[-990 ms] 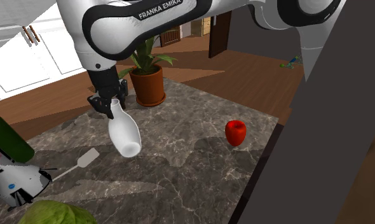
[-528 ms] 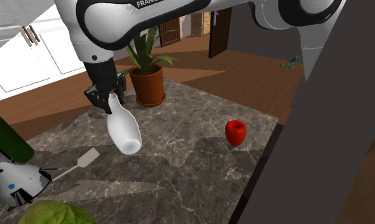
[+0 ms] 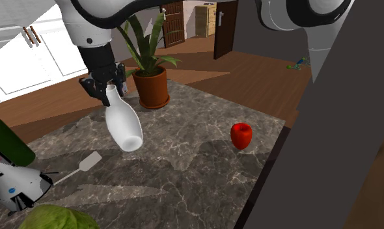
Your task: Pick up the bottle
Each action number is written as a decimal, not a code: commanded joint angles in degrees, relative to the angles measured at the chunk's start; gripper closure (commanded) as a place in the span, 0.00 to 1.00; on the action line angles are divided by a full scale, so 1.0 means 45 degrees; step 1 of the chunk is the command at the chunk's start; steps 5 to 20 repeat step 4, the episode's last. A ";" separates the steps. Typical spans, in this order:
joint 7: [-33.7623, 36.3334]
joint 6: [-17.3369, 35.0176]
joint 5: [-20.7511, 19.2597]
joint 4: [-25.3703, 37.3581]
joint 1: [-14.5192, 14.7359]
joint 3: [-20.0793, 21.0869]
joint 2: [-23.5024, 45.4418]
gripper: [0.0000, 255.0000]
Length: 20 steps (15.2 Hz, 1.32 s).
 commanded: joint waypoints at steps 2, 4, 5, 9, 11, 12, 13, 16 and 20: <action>-0.0044 -0.0541 -0.0013 0.0608 0.0088 0.0004 0.0058 1.00; -0.0046 -0.0569 -0.0014 0.0639 0.0094 0.0005 0.0061 1.00; -0.0046 -0.0569 -0.0014 0.0639 0.0094 0.0005 0.0061 1.00; -0.0046 -0.0569 -0.0014 0.0639 0.0094 0.0005 0.0061 1.00; -0.0046 -0.0569 -0.0014 0.0639 0.0094 0.0005 0.0061 1.00; -0.0046 -0.0569 -0.0014 0.0639 0.0094 0.0005 0.0061 1.00; -0.0046 -0.0569 -0.0014 0.0639 0.0094 0.0005 0.0061 1.00; -0.0046 -0.0569 -0.0014 0.0639 0.0094 0.0005 0.0061 1.00; -0.0046 -0.0569 -0.0014 0.0639 0.0094 0.0005 0.0061 1.00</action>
